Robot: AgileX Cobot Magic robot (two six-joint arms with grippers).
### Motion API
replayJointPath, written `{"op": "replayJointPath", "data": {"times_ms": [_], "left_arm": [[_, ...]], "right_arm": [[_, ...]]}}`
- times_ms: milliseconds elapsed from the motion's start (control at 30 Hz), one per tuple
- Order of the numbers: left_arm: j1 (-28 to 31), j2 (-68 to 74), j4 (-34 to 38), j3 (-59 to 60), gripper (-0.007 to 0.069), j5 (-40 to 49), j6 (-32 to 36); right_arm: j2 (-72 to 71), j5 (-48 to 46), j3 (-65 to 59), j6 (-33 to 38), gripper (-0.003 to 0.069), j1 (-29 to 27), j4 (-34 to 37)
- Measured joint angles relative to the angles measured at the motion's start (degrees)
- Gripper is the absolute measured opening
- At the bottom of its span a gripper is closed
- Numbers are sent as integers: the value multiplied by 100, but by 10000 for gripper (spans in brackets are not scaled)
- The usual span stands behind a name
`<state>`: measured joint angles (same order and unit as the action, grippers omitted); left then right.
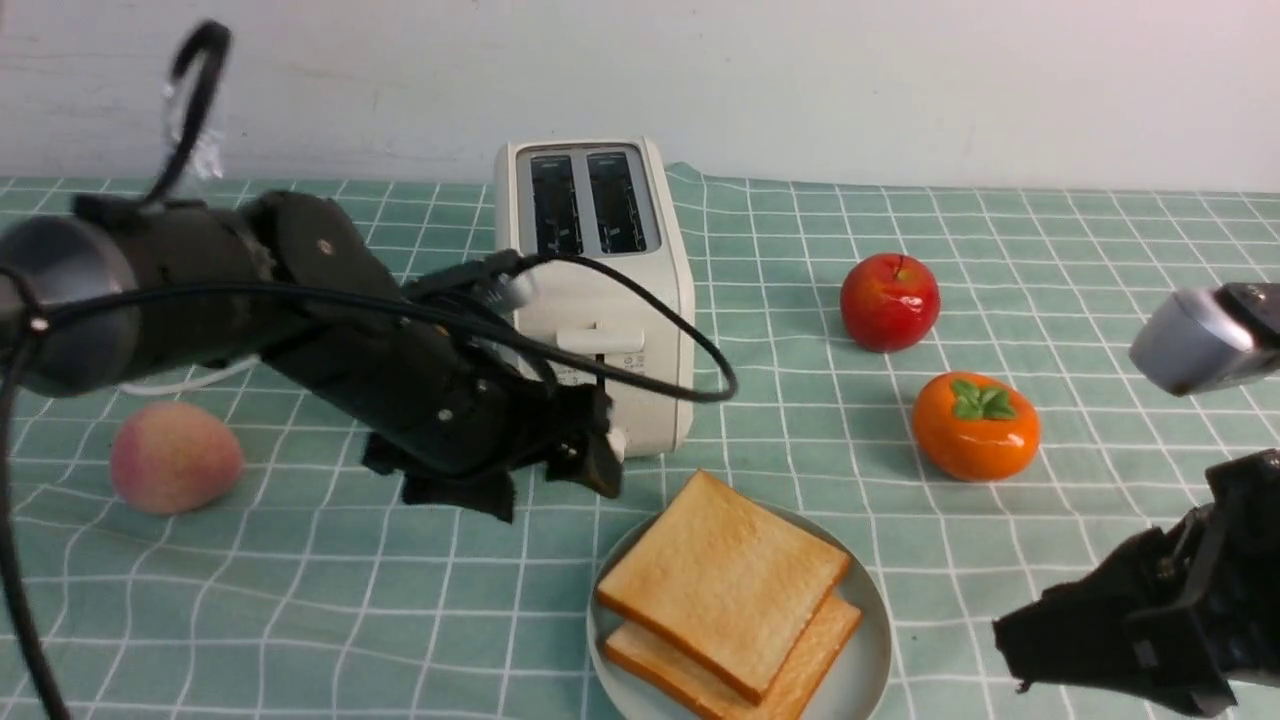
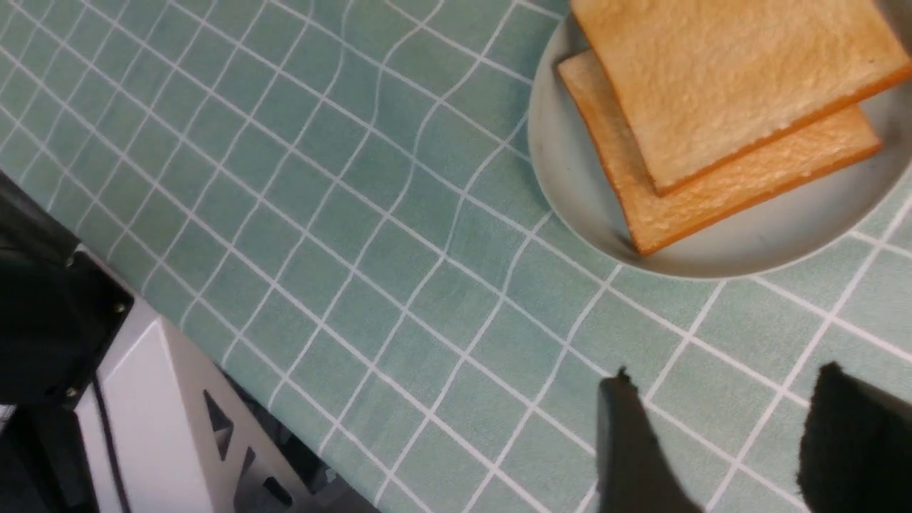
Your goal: Take toasted bread from bread machine on blue coffee table place on plate.
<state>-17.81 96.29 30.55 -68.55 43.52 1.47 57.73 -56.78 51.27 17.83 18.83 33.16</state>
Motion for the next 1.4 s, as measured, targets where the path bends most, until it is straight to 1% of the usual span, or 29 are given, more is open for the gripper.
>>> {"op": "replayJointPath", "data": {"times_ms": [33, 67, 100, 133, 200, 233, 333, 367, 400, 433, 467, 500, 533, 600, 700, 733, 767, 800, 900, 967, 1000, 1033, 1100, 1233, 1400], "left_arm": [[98, -158, -133, 0, 623, 291, -111], [141, -282, -182, 0, 614, 411, -147], [215, -408, -260, 0, 599, 589, -227], [310, -848, -319, 66, 531, 1067, -284], [316, -1094, -291, 150, 489, 1163, -284], [316, -1465, -183, 327, 406, 1228, -257], [316, -2347, 219, 914, 212, 1213, 74], [316, -2405, 219, 958, 198, 1206, 101], [316, -2801, 359, 1276, 101, 1116, 260], [316, -3083, 419, 1508, 38, 1042, 333], [316, -3357, 456, 1744, -3, 974, 375], [316, -3466, 473, 1841, -14, 952, 388], [316, -3954, 484, 2286, -14, 878, 428], [316, -4397, 486, 2718, -14, 801, 489], [316, -5325, 618, 3627, -14, 653, 476], [316, -5565, 708, 3843, -14, 632, 459], [316, -5625, 732, 3893, -14, 626, 455], [316, -6113, 942, 4279, -14, 593, 436], [316, -6965, 1337, 4822, -14, 560, 389], [316, -7411, 1652, 5010, -14, 614, 364], [316, -7503, 1684, 5037, -14, 624, 358], [316, -7843, 1944, 5095, -14, 748, 352], [316, -8139, 2086, 5103, -14, 843, 364], [316, -8661, 2142, 5103, -14, 857, 495], [316, -8773, 2142, 5103, -14, 857, 525]], "right_arm": [[0, 61, 0, -195, 202, 0, -102], [0, 76, 0, -237, 188, 0, -127], [0, 152, 0, -450, 118, 0, -269], [0, 281, 0, -869, 21, 0, -605], [0, 318, 0, -1153, -8, 0, -800], [0, 335, 0, -1462, -17, 0, -1085], [-123, 323, 0, -1960, -19, 0, -1631], [-139, 318, -6, -2003, -19, 0, -1646], [-333, 329, -36, -2086, -19, 0, -1726], [-469, 362, -100, -2108, -19, 0, -1740], [-673, 433, -199, -2107, -19, 0, -1740], [-765, 506, -250, -2099, -19, 0, -1747], [-1262, 848, -550, -1912, -18, 0, -1759], [-1773, 1204, -906, -1648, -16, 0, -1758], [-2796, 2052, -1789, -1047, -16, 0, -1758], [-3017, 2317, -2034, -954, -15, 0, -1758], [-3122, 2371, -2095, -913, -15, 0, -1758], [-3449, 2765, -2584, -809, -13, 0, -1758], [-3987, 3320, -3383, -763, -9, 0, -1758], [-4243, 3490, -3787, -743, -8, 0, -1758], [-4263, 3500, -3823, -742, -8, 0, -1758], [-4392, 3572, -4060, -738, -8, 0, -1758], [-4459, 3615, -4187, -738, -8, 0, -1758], [-4470, 3917, -4222, -722, -8, 0, -1745], [-4470, 3923, -4229, -722, -8, 0, -1756]]}}
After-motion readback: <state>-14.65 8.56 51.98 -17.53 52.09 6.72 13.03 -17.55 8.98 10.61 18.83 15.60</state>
